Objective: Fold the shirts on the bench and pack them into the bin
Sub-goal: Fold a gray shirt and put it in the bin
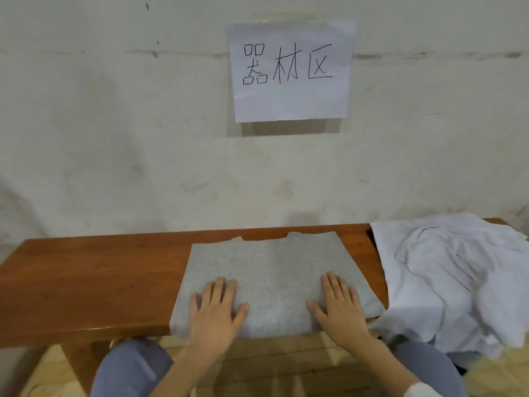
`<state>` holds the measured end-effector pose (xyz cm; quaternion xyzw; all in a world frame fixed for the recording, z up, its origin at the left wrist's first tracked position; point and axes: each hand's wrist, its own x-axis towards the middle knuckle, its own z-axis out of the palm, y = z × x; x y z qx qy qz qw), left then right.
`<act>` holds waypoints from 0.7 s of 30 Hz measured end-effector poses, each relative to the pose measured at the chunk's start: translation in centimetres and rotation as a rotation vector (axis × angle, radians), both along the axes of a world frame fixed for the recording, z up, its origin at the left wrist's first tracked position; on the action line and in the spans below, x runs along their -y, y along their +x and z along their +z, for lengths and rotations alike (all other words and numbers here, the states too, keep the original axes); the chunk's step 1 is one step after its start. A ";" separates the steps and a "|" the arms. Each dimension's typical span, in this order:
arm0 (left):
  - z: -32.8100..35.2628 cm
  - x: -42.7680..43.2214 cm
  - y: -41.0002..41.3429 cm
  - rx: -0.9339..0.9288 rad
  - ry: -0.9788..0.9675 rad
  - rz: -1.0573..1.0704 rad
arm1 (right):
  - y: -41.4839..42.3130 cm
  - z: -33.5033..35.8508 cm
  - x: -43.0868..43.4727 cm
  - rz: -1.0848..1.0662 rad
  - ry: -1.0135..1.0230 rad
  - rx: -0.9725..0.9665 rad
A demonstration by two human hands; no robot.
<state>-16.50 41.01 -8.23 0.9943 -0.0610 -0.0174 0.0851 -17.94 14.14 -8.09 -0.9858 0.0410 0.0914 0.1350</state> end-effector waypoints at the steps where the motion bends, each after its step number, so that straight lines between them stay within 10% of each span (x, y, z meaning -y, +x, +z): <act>1: 0.1 -0.1 0.4 0.055 -0.035 0.009 | 0.1 0.2 -0.1 -0.030 0.031 0.013; 12: 1.8 -3.2 13.2 0.079 -0.061 0.022 | 7.3 2.4 0.7 -0.279 0.234 0.187; 21: 0.4 -3.6 14.5 0.189 -0.264 0.024 | 15.6 2.4 3.2 -0.143 -0.087 0.153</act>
